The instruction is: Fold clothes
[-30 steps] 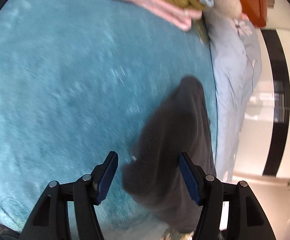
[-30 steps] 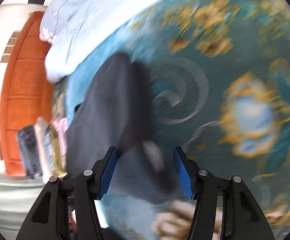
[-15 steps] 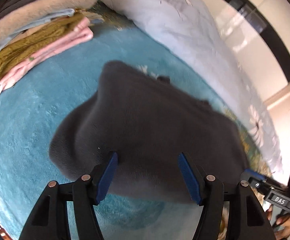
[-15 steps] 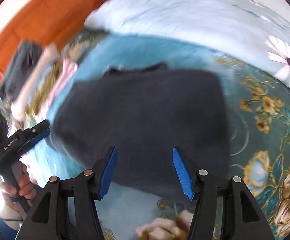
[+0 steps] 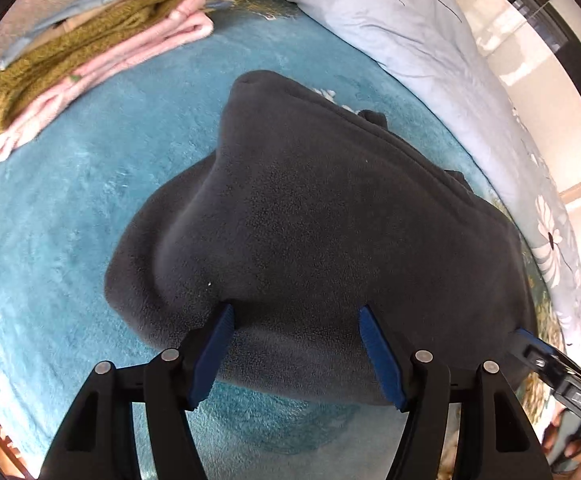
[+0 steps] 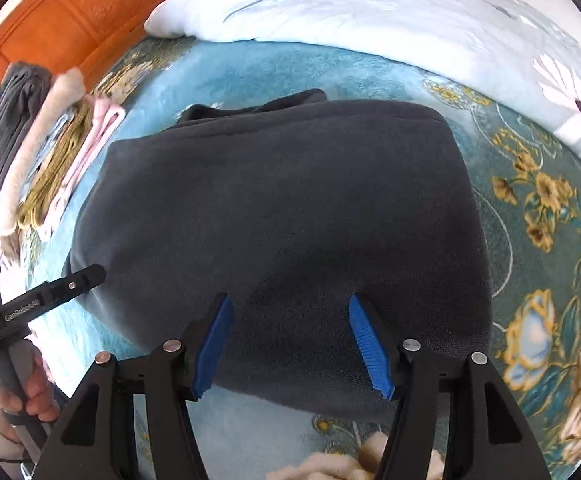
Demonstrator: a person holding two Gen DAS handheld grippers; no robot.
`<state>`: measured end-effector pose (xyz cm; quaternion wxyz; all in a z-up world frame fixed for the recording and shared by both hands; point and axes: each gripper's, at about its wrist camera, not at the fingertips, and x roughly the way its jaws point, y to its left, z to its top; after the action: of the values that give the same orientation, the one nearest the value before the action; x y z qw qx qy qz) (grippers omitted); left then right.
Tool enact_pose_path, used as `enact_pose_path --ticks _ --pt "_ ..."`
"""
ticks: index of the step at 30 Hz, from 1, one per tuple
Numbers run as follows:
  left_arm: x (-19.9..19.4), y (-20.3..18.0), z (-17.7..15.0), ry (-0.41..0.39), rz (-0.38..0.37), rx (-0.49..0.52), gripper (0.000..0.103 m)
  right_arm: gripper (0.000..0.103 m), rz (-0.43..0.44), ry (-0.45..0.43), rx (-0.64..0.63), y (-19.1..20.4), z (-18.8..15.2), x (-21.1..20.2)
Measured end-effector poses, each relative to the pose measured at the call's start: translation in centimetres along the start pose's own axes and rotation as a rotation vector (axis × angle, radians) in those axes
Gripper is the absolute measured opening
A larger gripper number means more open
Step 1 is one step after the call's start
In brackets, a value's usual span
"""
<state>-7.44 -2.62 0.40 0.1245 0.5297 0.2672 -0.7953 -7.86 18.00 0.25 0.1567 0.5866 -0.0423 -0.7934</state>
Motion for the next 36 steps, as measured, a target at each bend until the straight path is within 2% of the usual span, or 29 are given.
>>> enact_pose_path --ticks 2,4,5,6,7,10,14,16,18,19,20,22,25,29,36 --pt "-0.4 -1.2 -1.7 -0.055 0.023 -0.035 0.079 0.062 0.045 -0.034 0.007 -0.5 -0.3 -1.2" --pt "0.2 -3.0 -3.5 -0.079 -0.002 -0.048 0.092 0.063 0.04 -0.06 0.014 -1.6 -1.1 -1.6" --pt "0.4 -4.2 -4.4 -0.076 -0.012 -0.044 0.094 0.064 0.032 -0.067 0.019 -2.3 -1.7 -1.9" --pt "0.6 -5.5 -5.2 -0.062 -0.015 -0.017 0.097 0.069 0.02 -0.066 0.024 -3.1 -2.4 -2.1" --pt "0.9 -6.9 -5.9 -0.046 -0.016 0.016 0.097 0.076 0.01 -0.064 0.026 -3.9 -3.2 -2.4" --pt "2.0 -10.0 -8.0 0.005 0.019 0.08 0.097 0.084 -0.048 -0.055 -0.015 -5.6 -5.6 -2.9" --pt "4.0 -12.4 -10.6 0.065 0.118 0.104 0.097 0.085 -0.153 -0.066 -0.084 -7.4 -8.3 -3.1" --pt "4.9 -13.1 -11.7 0.081 0.161 0.095 0.097 0.085 -0.169 -0.097 -0.078 -8.4 -9.1 -2.9" --pt "4.8 -13.4 -12.2 0.043 0.191 0.066 0.099 0.085 -0.202 -0.128 -0.079 -9.1 -9.6 -2.5" --pt "4.6 -13.5 -12.4 0.008 0.213 0.05 0.103 0.087 -0.219 -0.139 -0.084 -9.4 -9.6 -2.1" --pt "4.3 -13.6 -12.4 -0.033 0.225 0.035 0.103 0.087 -0.233 -0.143 -0.094 -9.4 -9.5 -1.6" --pt "4.2 -13.5 -12.6 -0.075 0.195 0.015 0.103 0.087 -0.257 -0.158 -0.123 -9.4 -9.2 -0.7" --pt "4.9 -13.3 -13.0 -0.076 0.208 -0.004 0.103 0.087 -0.291 -0.204 -0.209 -8.6 -9.0 0.2" --pt "5.4 -14.0 -13.8 -0.142 0.278 0.038 0.103 0.087 -0.274 -0.233 -0.203 -8.7 -8.9 1.0" --pt "5.3 -14.6 -14.7 -0.223 0.298 0.074 0.103 0.087 -0.24 -0.251 -0.228 -9.1 -9.3 1.1"
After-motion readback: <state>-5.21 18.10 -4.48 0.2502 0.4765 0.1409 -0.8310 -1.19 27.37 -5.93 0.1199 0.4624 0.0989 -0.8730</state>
